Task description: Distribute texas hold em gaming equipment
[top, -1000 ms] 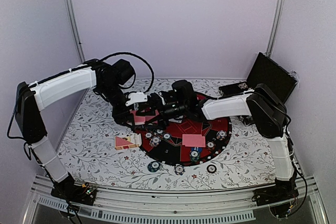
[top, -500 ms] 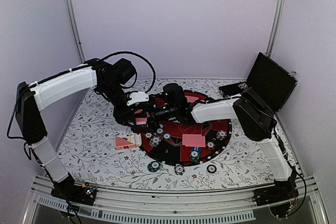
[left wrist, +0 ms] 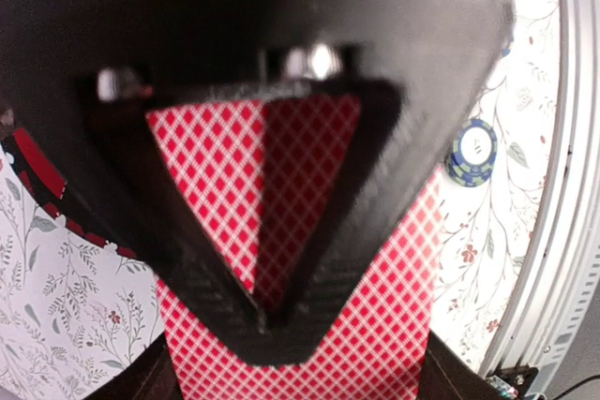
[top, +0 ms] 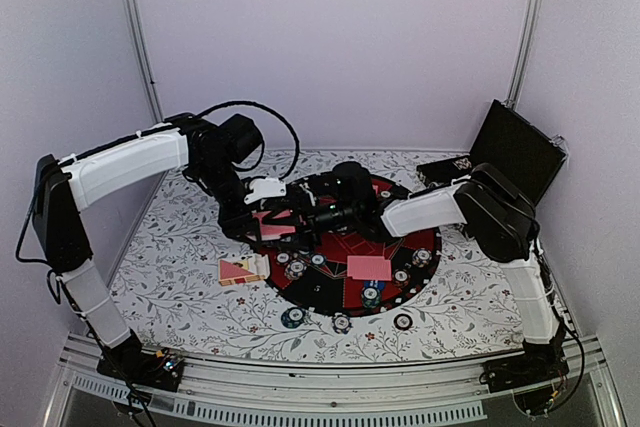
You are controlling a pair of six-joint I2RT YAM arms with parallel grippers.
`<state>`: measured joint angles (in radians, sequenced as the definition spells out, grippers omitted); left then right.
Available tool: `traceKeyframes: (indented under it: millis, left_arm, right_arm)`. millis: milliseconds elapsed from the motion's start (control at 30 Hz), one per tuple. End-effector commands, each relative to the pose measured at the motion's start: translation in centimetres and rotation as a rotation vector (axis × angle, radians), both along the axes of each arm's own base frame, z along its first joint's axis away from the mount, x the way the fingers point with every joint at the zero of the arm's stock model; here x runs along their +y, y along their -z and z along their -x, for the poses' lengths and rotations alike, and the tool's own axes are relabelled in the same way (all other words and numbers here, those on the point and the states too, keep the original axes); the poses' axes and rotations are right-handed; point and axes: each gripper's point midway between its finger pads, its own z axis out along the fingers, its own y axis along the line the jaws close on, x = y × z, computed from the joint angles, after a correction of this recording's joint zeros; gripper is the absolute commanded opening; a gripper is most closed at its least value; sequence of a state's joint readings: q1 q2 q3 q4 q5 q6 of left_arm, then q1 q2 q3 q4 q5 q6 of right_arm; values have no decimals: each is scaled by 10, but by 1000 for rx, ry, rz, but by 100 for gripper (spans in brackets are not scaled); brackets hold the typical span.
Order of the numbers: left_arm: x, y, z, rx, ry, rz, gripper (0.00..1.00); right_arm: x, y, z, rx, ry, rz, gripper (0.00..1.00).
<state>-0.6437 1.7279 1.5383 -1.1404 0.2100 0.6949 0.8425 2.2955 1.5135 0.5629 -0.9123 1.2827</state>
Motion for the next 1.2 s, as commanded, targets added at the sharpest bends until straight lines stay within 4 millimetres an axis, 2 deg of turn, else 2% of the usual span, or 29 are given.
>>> traceKeyframes:
  millis: [0, 133, 400, 667, 1000, 1167]
  left_arm:
    - [-5, -12, -2, -28, 5, 30, 0]
    - [-4, -12, -2, -28, 3, 28, 0]
    - [-2, -10, -2, -31, 4, 18, 0]
    - [-2, -10, -3, -32, 2, 15, 0]
    - [0, -7, -3, -31, 3, 3, 0]
    - [0, -6, -3, -32, 2, 1, 0]
  right_arm:
    - [-16, -9, -8, -8, 29, 7, 74]
    - [-20, -16, -9, -18, 31, -1, 68]
    - [-30, -31, -8, -34, 37, -15, 43]
    - [-44, -35, -9, -33, 54, -10, 30]
    - [-54, -50, -7, -50, 56, -28, 1]
    - [-62, -59, -7, -56, 64, -37, 0]
